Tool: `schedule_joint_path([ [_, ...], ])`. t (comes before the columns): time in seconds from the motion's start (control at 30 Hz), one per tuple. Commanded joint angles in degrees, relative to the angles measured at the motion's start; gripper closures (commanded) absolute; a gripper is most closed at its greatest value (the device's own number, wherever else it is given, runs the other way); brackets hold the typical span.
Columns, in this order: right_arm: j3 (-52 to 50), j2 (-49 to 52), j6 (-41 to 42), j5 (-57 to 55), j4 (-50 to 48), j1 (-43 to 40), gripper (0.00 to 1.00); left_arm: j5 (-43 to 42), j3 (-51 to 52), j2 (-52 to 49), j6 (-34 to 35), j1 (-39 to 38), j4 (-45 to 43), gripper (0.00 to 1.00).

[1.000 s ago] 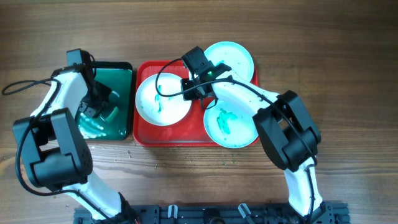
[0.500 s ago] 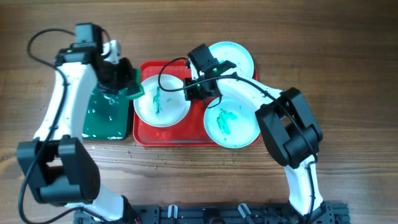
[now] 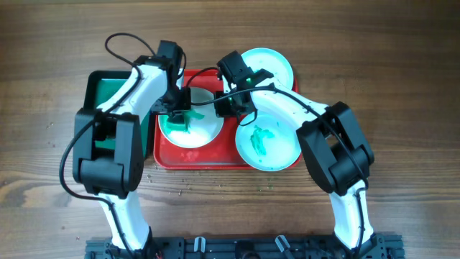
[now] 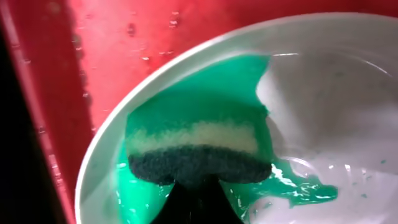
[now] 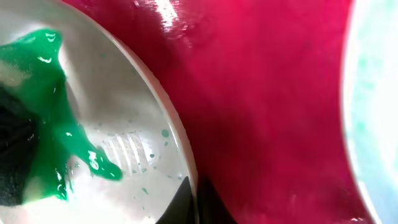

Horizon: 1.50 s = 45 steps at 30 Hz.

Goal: Clean dirty plates on tray and stack at the side

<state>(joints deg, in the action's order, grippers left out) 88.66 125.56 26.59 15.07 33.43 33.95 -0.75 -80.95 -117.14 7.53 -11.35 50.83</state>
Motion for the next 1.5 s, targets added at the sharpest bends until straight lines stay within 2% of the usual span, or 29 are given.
schedule_joint_path([
  [0.0,-0.11,0.24,0.79,-2.32,0.63,-0.59,0.96,-23.1,3.8,-4.26,-13.33,-3.56,0.0,0.96],
  [0.13,-0.11,0.24,0.59,-0.24,0.66,-1.2,0.96,-30.01,3.8,-4.26,-12.83,-1.88,-1.75,0.96],
  [0.2,-0.11,0.24,0.61,0.04,0.63,-1.2,0.96,-29.51,3.8,-4.26,-6.38,-0.57,-4.44,0.96],
  [0.23,-0.11,0.24,0.57,0.04,0.66,-1.2,0.96,-27.15,3.78,-4.26,-3.17,0.09,-5.14,0.96],
  [0.27,-0.11,0.24,0.57,0.04,0.7,-1.2,0.96,-19.82,3.54,-4.26,4.59,1.38,-6.01,0.96],
  [0.3,-0.11,0.24,0.57,0.02,0.7,-1.2,0.96,-8.74,3.23,-4.26,16.76,3.02,-6.32,0.96],
  [0.33,-0.11,0.24,0.57,0.02,0.7,-1.2,0.96,-3.32,3.13,-4.22,22.62,3.85,-5.77,0.96],
  [0.4,-0.11,0.24,0.55,0.02,0.7,-1.2,0.96,4.52,3.04,-3.8,29.92,5.55,-2.82,0.96],
  [0.43,-0.11,0.24,0.55,0.07,0.66,-1.2,0.96,6.14,3.04,-3.69,31.32,5.95,-0.74,0.96],
  [0.47,-0.11,0.35,0.55,0.07,0.68,-1.18,0.96,5.05,3.04,-3.65,31.47,6.01,1.46,0.96],
  [0.5,-0.11,0.55,0.55,0.22,0.66,-1.18,0.96,0.26,3.04,-3.65,27.78,5.95,2.47,0.96],
  [0.6,-0.11,0.68,0.44,0.48,0.9,-1.2,0.95,-30.01,3.04,-3.61,-1.77,5.9,8.72,0.96],
  [0.63,-0.11,0.68,0.44,0.52,0.92,-1.2,0.96,-34.69,3.04,-3.61,-8.68,5.84,10.78,0.96],
  [0.7,-0.11,0.68,0.37,1.14,1.03,-1.2,0.96,-38.27,3.04,-3.61,-15.32,5.68,10.32,0.96],
  [0.73,-0.11,0.68,0.37,1.14,1.38,-1.2,0.96,-38.21,3.04,-3.61,-15.17,5.68,7.26,0.96],
  [0.77,-0.11,0.68,0.35,1.11,1.81,-1.2,0.96,-35.28,3.04,-3.63,-9.53,5.9,0.11,0.96],
  [0.8,-0.11,0.68,0.35,1.07,1.9,-1.2,0.96,-29.44,3.04,-3.63,-2.19,6.01,-5.07,0.96],
  [0.87,-0.11,0.68,0.37,0.98,1.7,-1.2,0.96,-12.46,3.04,-3.63,12.72,6.01,-12.55,0.96],
  [0.93,-0.11,0.68,0.44,0.85,1.11,-1.2,0.96,0.26,2.95,-3.61,20.33,6.19,-13.92,0.96],
  [1.03,-0.11,1.16,0.94,0.87,0.87,-1.14,0.96,11.43,2.93,-3.1,27.93,6.16,-11.06,0.96],
  [1.1,-0.11,1.86,2.08,0.9,0.94,-1.14,0.96,9.29,2.67,-1.4,27.69,5.86,-6.62,0.96],
  [1.17,-0.11,1.86,2.08,1.86,1.33,-1.14,0.96,-1.44,-0.59,2.16,16.92,6.27,-3.43,0.96],
  [1.27,-0.11,1.86,2.82,3.04,3.54,-1.14,0.96,-11.17,-10.34,8.85,12.57,10.67,2.6,0.96],
  [1.3,-0.07,1.84,2.97,3.02,3.54,-1.14,0.96,-11.87,-13.49,11.63,12.59,13.92,4.92,0.96],
  [1.4,1.22,-0.22,2.19,-0.24,4.28,-1.07,0.96,-11.82,-13.84,14.95,12.59,19.04,7.43,0.96],
  [1.47,2.12,-4.63,-1.6,-9.22,7.58,-0.31,0.96,-11.61,-13.77,14.73,12.59,21.18,10.71,0.96],
])
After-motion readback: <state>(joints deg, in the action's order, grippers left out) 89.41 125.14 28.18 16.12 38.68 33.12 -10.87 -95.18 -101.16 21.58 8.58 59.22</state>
